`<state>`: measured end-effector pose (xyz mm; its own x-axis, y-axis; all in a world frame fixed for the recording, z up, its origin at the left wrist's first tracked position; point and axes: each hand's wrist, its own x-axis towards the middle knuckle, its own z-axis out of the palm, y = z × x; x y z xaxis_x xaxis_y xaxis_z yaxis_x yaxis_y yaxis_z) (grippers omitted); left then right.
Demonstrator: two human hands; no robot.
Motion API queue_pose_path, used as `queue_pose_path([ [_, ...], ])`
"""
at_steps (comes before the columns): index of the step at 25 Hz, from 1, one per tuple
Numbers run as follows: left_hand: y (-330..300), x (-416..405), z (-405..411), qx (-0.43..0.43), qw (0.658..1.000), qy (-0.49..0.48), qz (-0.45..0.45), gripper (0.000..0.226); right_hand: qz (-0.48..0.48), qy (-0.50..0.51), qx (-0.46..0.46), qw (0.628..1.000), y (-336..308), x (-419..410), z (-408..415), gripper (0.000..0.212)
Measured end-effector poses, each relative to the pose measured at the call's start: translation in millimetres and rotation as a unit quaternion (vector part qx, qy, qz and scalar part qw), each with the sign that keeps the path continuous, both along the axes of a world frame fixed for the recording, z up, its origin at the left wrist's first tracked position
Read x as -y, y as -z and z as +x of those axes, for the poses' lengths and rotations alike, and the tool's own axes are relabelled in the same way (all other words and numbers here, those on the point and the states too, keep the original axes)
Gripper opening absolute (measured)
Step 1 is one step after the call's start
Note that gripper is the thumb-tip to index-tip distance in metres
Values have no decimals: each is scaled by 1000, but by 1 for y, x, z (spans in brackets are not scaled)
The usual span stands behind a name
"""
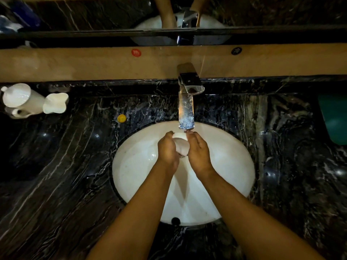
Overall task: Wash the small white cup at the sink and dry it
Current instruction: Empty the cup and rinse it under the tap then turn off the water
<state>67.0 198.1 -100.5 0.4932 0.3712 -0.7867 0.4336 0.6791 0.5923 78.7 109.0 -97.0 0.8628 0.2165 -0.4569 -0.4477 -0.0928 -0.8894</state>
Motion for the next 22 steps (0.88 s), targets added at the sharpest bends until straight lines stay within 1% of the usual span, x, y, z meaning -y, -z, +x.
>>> queue_pose_path([
  [1, -2, -2, 2, -2, 1000, 9, -8, 27, 11, 25, -31, 999, 1, 0, 2, 27],
  [3, -4, -2, 4, 29, 998, 60, 0, 23, 38, 70, -85, 993, 2, 2, 8, 32],
  [5, -6, 1, 2, 67, 993, 94, 14, 19, 45, 77, -90, 992, 2, 3, 11, 35],
  [7, -6, -3, 4, 57, 995, 83, -3, 22, 41, 74, -72, 994, 2, 2, 9, 32],
  [9, -7, -8, 7, 31, 997, 58, -49, 27, 46, 90, -82, 992, 1, 1, 8, 29],
  [10, -5, -9, 6, 30, 996, 54, -67, 29, 63, 110, -103, 987, 2, 2, 10, 29],
  [12, 0, -6, 0, 47, 994, 48, -84, 34, 116, 157, -174, 965, 2, 3, 14, 32],
  [14, 0, 1, -6, 54, 991, 35, -116, 40, 138, 172, -221, 950, 3, 3, 14, 36],
  [15, 1, 3, -8, 46, 989, 26, -139, 45, 128, 163, -231, 951, 3, 1, 11, 36],
  [16, 1, 2, -9, 37, 986, 19, -159, 50, 98, 146, -225, 958, 4, 0, 8, 34],
  [17, 0, 0, -9, 28, 984, 15, -174, 54, 54, 117, -198, 972, 6, 1, 8, 32],
  [18, 0, -3, -10, 25, 984, 12, -178, 55, -11, 82, -153, 985, 8, 2, 9, 30],
  [19, 1, -5, -10, 24, 987, 10, -160, 53, -71, 50, -105, 991, 9, 4, 11, 29],
  [20, 4, -6, -10, 21, 992, 8, -122, 48, -101, 34, -81, 991, 9, 5, 12, 27],
  [21, 6, -5, -8, 14, 997, 7, -72, 40, -94, 40, -83, 991, 6, 3, 12, 26],
  [22, 5, -3, -6, 8, 1000, 10, -20, 33, -67, 50, -104, 991, 2, 0, 11, 25],
])
